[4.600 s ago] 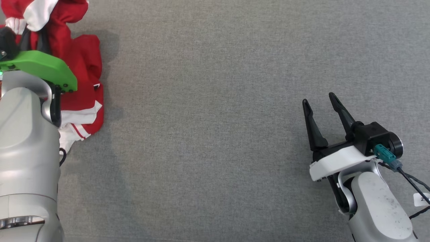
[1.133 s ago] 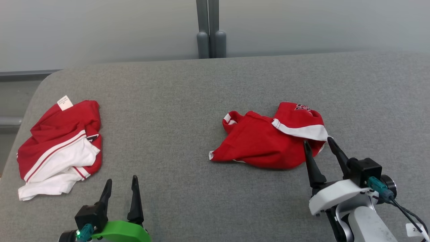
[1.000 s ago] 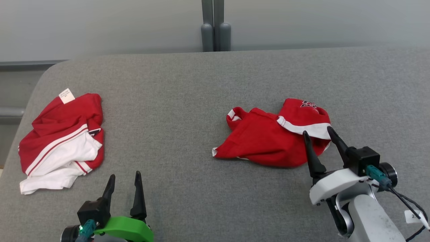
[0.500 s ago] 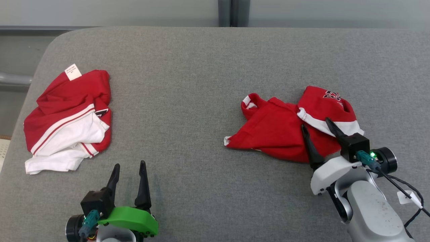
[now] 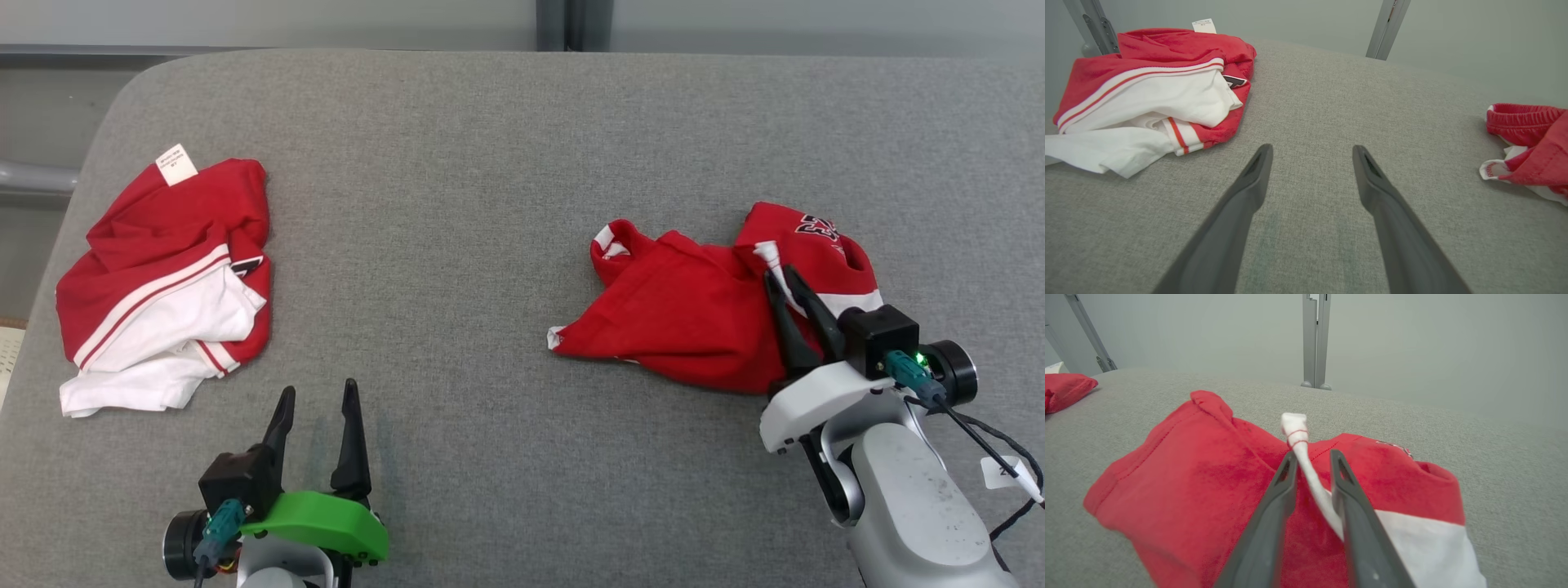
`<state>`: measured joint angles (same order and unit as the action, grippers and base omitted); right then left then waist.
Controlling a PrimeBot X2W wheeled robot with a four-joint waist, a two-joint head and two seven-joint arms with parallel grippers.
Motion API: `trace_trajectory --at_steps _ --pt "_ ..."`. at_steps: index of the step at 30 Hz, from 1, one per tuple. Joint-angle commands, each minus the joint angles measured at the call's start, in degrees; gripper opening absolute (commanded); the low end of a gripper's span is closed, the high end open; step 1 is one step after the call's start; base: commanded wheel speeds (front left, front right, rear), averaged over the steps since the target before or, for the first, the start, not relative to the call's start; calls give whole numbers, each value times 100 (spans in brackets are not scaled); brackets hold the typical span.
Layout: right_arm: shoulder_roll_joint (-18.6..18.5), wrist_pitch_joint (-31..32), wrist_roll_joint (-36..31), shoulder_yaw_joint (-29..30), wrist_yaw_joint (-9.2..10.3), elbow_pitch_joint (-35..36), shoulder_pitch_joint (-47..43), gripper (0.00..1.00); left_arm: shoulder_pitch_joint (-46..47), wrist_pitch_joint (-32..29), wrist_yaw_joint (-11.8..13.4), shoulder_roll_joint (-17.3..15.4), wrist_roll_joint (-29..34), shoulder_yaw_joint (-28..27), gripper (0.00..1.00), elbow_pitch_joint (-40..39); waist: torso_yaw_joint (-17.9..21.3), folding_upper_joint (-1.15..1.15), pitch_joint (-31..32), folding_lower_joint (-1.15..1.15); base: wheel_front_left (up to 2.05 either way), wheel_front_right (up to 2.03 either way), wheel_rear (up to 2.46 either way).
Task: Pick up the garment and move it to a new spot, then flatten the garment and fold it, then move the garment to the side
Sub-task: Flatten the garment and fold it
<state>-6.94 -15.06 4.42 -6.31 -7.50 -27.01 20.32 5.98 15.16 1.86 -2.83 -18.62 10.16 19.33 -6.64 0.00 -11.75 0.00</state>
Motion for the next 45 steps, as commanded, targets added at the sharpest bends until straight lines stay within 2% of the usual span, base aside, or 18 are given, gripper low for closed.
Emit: trace_trajectory --at_steps 1,8,16,20,22,26,30,37,38,39,40,45 --pt "-3 -17 58 22 2 59 -84 0 12 -1 8 -12 -42 -5 100 18 8 0 23 0 0 0 0" --pt "-26 -17 238 157 2 613 34 0 2 -1 -26 -12 -39 38 100 82 16 0 166 0 0 0 0" --pt "-380 -17 359 864 2 1255 967 0 -38 -1 -119 -12 68 71 100 193 6 0 449 0 0 0 0" --pt "-440 -17 347 896 1 1462 1417 0 -53 -1 -129 -12 30 132 100 210 -46 0 510 0 0 0 0" --pt "-323 -17 383 777 1 1577 1560 0 -73 -1 -102 -12 -9 187 100 197 -76 0 528 0 0 0 0" --pt "-14 -17 471 -56 0 1610 1658 0 -75 -1 -105 -12 -77 230 100 208 -165 0 532 0 0 0 0" --pt "260 -17 726 -1300 2 1429 1501 0 1 -1 -106 -12 -161 351 100 214 -332 0 500 0 0 0 0" --pt "391 -17 1072 -3119 2 785 1101 0 150 -1 -118 -12 -249 642 100 212 -703 0 440 0 0 0 0" --pt "396 -17 1213 -3370 2 683 1019 5 182 0 -121 -12 -272 715 100 218 -772 0 423 0 0 0 0" --pt "394 -17 1313 -3549 2 606 971 44 202 -1 -118 -11 -289 755 100 219 -813 0 411 0 0 0 0" --pt "393 -17 1389 -3778 2 504 943 100 222 -1 -111 -12 -308 804 100 215 -861 0 398 0 0 0 0" --pt "389 -17 1845 -4202 2 221 897 100 226 0 -49 -11 -353 877 100 190 -821 0 390 0 0 0 0"
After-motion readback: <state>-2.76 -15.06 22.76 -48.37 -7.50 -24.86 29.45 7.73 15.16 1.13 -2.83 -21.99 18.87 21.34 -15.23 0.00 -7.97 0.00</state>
